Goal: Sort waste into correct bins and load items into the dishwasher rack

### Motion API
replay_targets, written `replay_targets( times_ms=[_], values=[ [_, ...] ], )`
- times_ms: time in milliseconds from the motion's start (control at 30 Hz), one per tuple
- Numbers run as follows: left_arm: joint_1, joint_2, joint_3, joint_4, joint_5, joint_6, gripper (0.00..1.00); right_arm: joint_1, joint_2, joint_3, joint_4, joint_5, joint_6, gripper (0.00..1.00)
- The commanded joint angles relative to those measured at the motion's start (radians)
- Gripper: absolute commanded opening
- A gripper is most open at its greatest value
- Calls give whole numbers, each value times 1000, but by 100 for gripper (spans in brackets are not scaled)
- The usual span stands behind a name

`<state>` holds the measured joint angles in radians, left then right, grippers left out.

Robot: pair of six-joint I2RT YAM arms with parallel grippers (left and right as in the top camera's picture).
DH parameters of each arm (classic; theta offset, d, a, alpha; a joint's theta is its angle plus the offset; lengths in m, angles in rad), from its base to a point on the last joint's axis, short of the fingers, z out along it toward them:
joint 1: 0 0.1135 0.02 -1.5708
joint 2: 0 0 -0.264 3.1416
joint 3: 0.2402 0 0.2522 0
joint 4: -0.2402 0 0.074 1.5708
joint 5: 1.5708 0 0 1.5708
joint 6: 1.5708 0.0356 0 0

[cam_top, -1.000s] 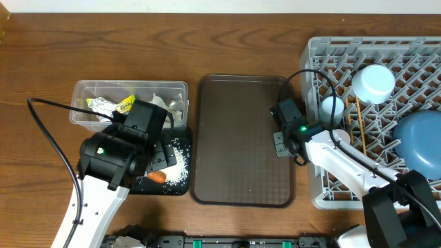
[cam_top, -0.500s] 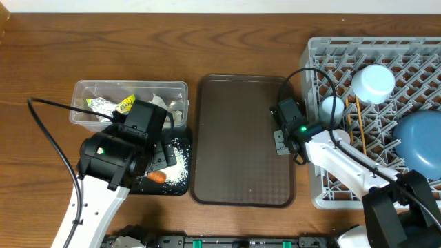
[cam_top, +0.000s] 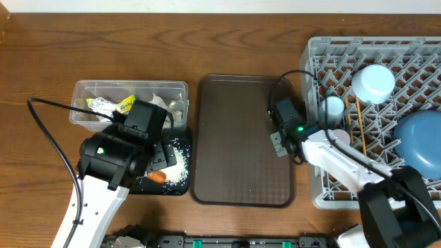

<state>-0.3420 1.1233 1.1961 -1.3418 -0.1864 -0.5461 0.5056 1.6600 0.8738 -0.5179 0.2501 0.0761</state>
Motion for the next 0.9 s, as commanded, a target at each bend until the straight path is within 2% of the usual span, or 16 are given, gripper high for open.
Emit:
replay_targets(
  times_ms=[0,367,867],
  values=[
    [5,0,-2,-4,-5,3,100,32,50,-8,7,16,-110,1],
    [5,0,-2,-4,-5,3,100,39,109,-8,-11,219,-138,1],
    [5,0,-2,-4,-5,3,100,35,109,-8,48,264,-171,1]
  ],
)
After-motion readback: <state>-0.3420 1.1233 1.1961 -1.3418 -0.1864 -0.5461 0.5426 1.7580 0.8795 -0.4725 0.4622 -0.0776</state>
